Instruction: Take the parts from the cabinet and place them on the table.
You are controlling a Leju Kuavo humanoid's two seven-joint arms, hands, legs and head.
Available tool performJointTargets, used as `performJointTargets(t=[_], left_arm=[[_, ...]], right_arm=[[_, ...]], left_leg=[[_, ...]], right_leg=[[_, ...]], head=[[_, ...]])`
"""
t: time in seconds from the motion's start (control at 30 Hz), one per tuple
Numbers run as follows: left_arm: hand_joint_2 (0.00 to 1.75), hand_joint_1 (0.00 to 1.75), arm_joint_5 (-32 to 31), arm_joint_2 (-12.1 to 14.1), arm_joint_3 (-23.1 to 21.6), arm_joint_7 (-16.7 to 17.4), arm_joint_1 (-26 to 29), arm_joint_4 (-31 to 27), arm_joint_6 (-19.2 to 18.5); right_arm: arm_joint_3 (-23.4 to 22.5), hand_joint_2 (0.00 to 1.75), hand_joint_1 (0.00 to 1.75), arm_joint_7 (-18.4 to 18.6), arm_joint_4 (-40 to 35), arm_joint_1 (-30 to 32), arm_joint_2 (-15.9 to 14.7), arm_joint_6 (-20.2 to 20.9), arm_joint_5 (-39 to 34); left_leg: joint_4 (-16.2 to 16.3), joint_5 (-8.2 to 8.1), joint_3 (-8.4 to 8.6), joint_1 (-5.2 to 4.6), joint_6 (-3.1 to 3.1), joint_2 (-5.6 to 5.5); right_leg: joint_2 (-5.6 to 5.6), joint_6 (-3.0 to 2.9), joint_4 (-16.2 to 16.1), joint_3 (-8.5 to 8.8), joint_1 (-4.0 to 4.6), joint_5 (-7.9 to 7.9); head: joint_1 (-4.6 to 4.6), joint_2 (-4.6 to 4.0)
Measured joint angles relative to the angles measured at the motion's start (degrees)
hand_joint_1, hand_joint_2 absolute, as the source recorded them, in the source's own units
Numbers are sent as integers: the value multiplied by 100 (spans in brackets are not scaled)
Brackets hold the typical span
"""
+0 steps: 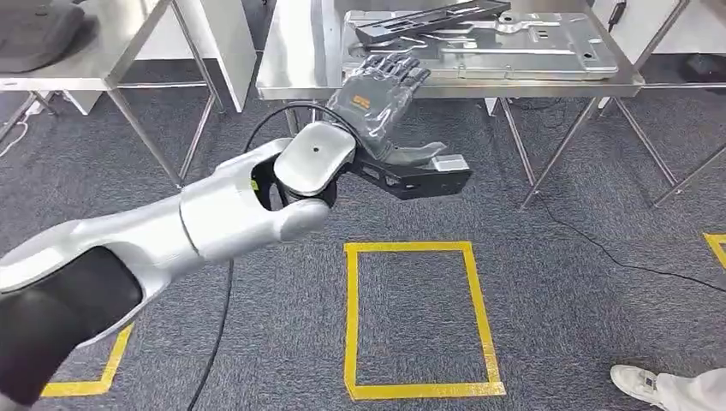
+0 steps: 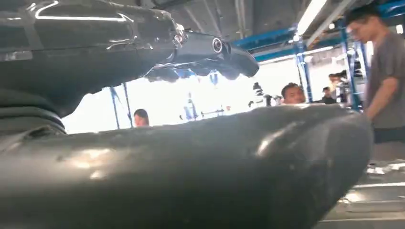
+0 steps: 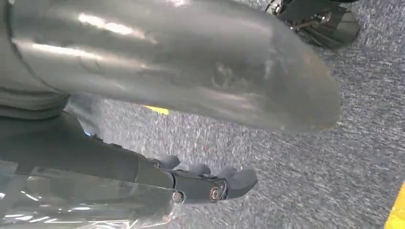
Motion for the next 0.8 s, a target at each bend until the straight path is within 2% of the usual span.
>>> performJointTargets(t=[0.03,0.07,0.13,0.17,0.2,0.23,0.27,0.3,0.33,0.37,0.4,0.43,0.47,0.5,0.53,0.57,0.6,0.67,0.7,0.73,0.77,0.8], left_arm=[[0,0,11,2,26,0,-20,-50,2],[0,0,24,2,37,-2,-34,-105,2],[0,0,37,39,50,0,-41,-181,4],[0,0,48,46,63,0,-44,-207,4],[0,0,50,55,81,13,-50,-236,4],[0,0,50,61,85,15,-62,-267,4],[0,0,52,55,83,15,-59,-295,4],[0,0,55,50,81,15,-50,-312,4],[0,0,57,55,77,13,-36,-328,4],[0,0,59,63,76,13,-24,-330,4],[0,0,63,72,76,15,-23,-332,4],[0,0,68,83,76,15,-24,-347,4],[0,0,70,87,81,15,-27,-365,4],[0,0,70,87,83,15,-33,-382,4],[0,0,72,92,83,17,-39,-395,6],[0,0,81,94,83,20,-44,-402,7],[0,0,85,102,85,22,-45,-420,11],[0,0,96,127,90,50,-43,-426,20],[0,0,103,144,92,57,-46,-428,20],[0,0,105,168,92,63,-76,-437,20],[0,0,107,173,92,72,-87,-444,28],[0,0,116,170,85,72,-75,-446,28]], right_arm=[[0,0,0,-4,0,2,2,0,-2],[0,0,0,-7,0,2,0,0,-2],[0,0,0,-9,0,-4,0,0,-2],[0,0,0,-13,-2,-11,0,0,-7],[-2,0,0,-15,0,-18,-7,0,-9],[-2,0,0,-17,0,-12,-7,-2,-13],[0,0,0,-17,0,7,-4,-2,-15],[0,0,0,-17,0,19,-7,-2,-17],[0,0,0,-17,0,24,-11,-2,-17],[0,0,0,-17,0,19,-17,0,-17],[-2,0,0,-17,0,10,-17,-2,-17],[-2,0,0,-17,0,1,-20,0,-13],[0,0,0,-17,0,-3,-26,2,-7],[0,0,0,-17,0,-5,-31,2,0],[0,0,0,-17,0,-4,-37,2,0],[0,0,0,-17,0,0,-44,2,0],[2,0,0,-17,-2,-28,-44,2,0],[2,0,0,-17,-2,-47,-44,0,-2],[2,0,0,-17,-11,-49,-13,2,0],[2,0,0,-17,-4,-51,-35,0,-2],[2,0,0,-17,-7,-41,-35,2,-2],[2,0,0,-17,-2,-21,-35,2,-4]], left_leg=[[-178,-93,135,-82,45,279],[-218,-54,87,-96,80,227],[-246,-42,42,-99,110,60],[-288,0,33,-77,169,-33],[-310,46,24,-41,207,-114],[-310,78,-10,-24,239,-200],[-310,102,-36,-20,269,-281],[-309,129,-64,-23,276,-381],[-308,155,-90,-29,279,-484],[-307,176,-108,-29,274,-584],[-306,192,-116,-29,265,-672],[-305,207,-118,-29,256,-750],[-305,215,-114,-28,243,-825],[-305,225,-113,-27,228,-887],[-303,242,-132,-33,200,-947],[-281,265,-180,-27,164,-997],[-283,296,-236,-11,120,-1045],[-297,349,-283,-14,44,-1137],[-246,287,-307,-29,46,-977],[-104,138,-381,-78,11,-556],[275,-122,-556,-37,-32,-425],[744,-358,-753,-12,-61,-410]], right_leg=[[-57,19,15,-22,45,-11],[-116,37,23,-19,47,-8],[-274,66,28,-12,44,9],[-346,95,32,-12,45,-4],[-102,156,99,-49,17,-115],[205,197,330,-147,-13,-309],[331,220,729,-304,-34,-551],[373,242,1204,-505,-48,-775],[385,258,1637,-692,-54,-927],[388,266,1827,-775,-55,-916],[392,256,1727,-722,-55,-780],[409,235,1396,-565,-57,-556],[458,207,932,-346,-58,-288],[620,174,446,-127,-59,-38],[896,114,168,14,-70,-8],[867,96,60,28,-78,-9],[796,75,39,30,-54,-38],[698,35,-9,20,-57,-26],[595,-4,-85,40,-112,28],[559,-30,-110,48,-99,52],[492,-57,-110,33,-95,65],[413,-56,-101,21,-89,65]], head=[[-19,0],[-2,0],[11,0],[5,0],[2,0],[37,0],[99,0],[156,0],[197,0],[221,0],[245,0],[273,0],[295,0],[313,0],[322,0],[299,0],[324,0],[310,0],[319,0],[273,0],[197,0],[186,0]])
